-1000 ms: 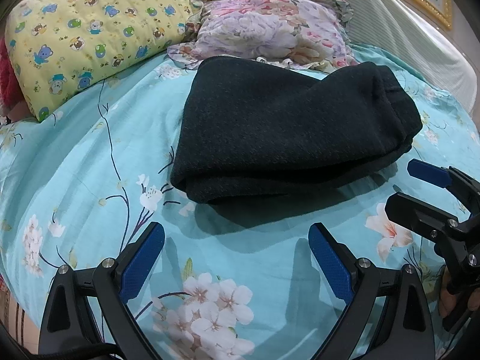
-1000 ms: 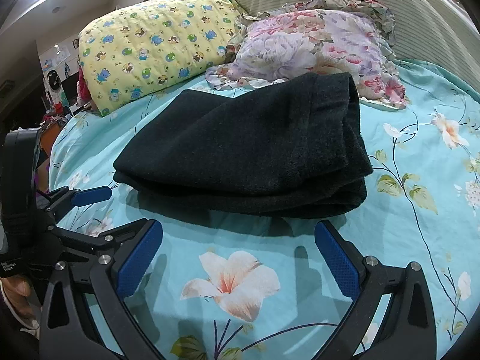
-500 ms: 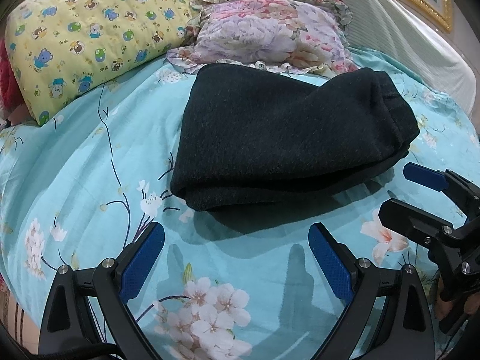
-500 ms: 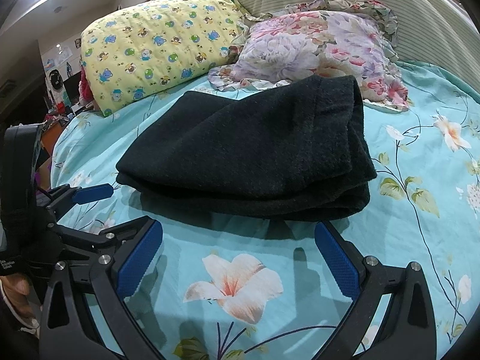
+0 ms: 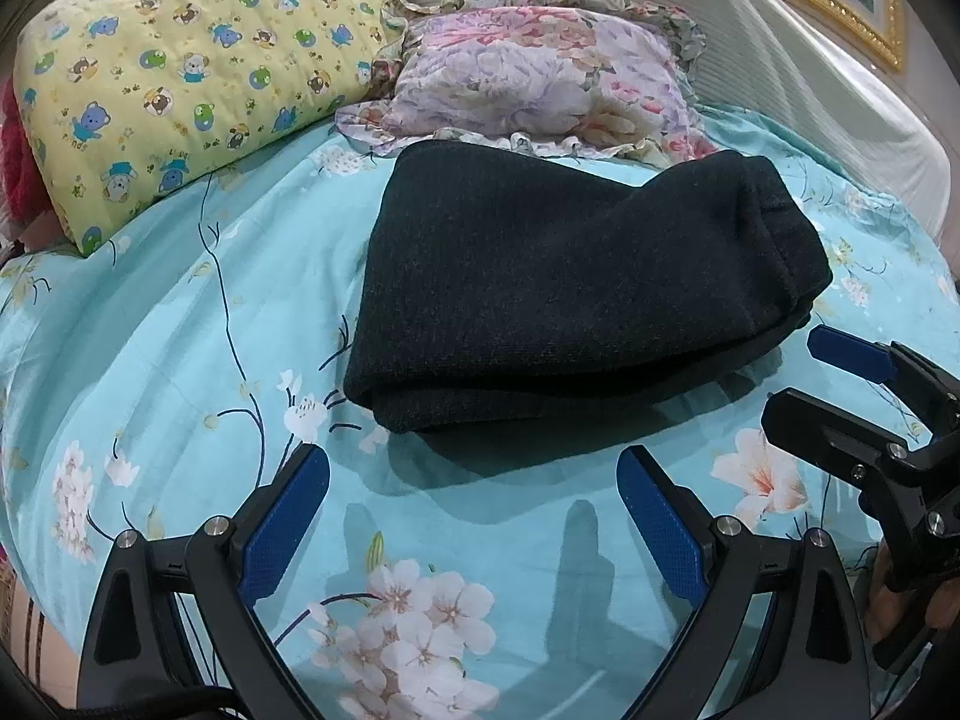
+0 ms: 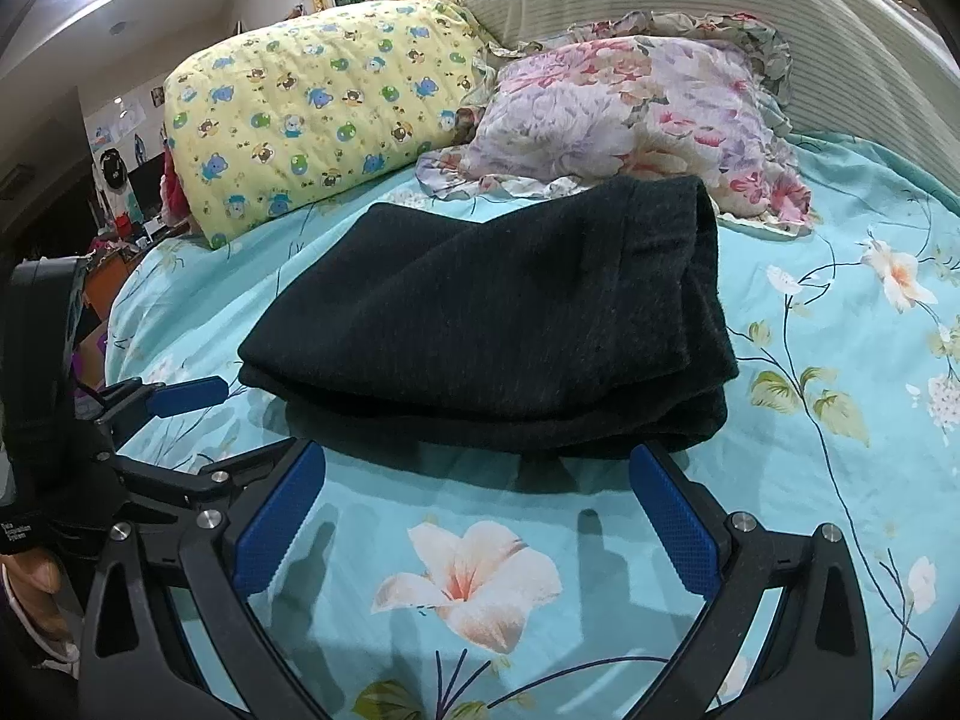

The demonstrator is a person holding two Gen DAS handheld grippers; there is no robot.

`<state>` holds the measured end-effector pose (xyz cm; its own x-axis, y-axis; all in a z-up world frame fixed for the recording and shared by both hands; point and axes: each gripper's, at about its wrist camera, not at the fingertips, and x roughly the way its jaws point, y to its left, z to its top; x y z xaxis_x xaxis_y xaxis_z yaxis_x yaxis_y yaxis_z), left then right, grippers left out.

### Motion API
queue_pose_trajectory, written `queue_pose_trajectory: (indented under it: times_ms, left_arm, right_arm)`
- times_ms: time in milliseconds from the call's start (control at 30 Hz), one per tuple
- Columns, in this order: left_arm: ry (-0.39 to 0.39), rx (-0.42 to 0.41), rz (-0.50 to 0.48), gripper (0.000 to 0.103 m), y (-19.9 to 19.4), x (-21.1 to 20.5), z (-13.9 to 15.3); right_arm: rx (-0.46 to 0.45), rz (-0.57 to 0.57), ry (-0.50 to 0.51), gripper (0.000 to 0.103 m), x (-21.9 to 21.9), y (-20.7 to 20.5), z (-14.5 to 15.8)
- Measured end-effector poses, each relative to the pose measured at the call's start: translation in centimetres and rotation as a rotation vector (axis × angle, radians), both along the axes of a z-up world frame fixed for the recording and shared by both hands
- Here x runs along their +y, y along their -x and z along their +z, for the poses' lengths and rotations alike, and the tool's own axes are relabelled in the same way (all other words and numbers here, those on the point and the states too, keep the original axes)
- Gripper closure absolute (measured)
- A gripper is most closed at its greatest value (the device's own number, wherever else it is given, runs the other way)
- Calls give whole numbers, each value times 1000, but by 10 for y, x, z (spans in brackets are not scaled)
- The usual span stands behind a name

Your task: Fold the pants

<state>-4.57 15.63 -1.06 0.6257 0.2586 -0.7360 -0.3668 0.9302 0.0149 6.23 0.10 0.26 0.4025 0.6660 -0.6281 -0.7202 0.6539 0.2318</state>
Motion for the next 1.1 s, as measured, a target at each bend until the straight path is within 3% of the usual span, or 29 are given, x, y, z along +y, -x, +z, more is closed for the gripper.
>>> queue_pose_trajectory:
  times_ms: [1100]
  left_arm:
    - [-8,-32,-2,6,3,1,8]
  right_arm:
    - [-5,-11,-19,1,-5,-1,6]
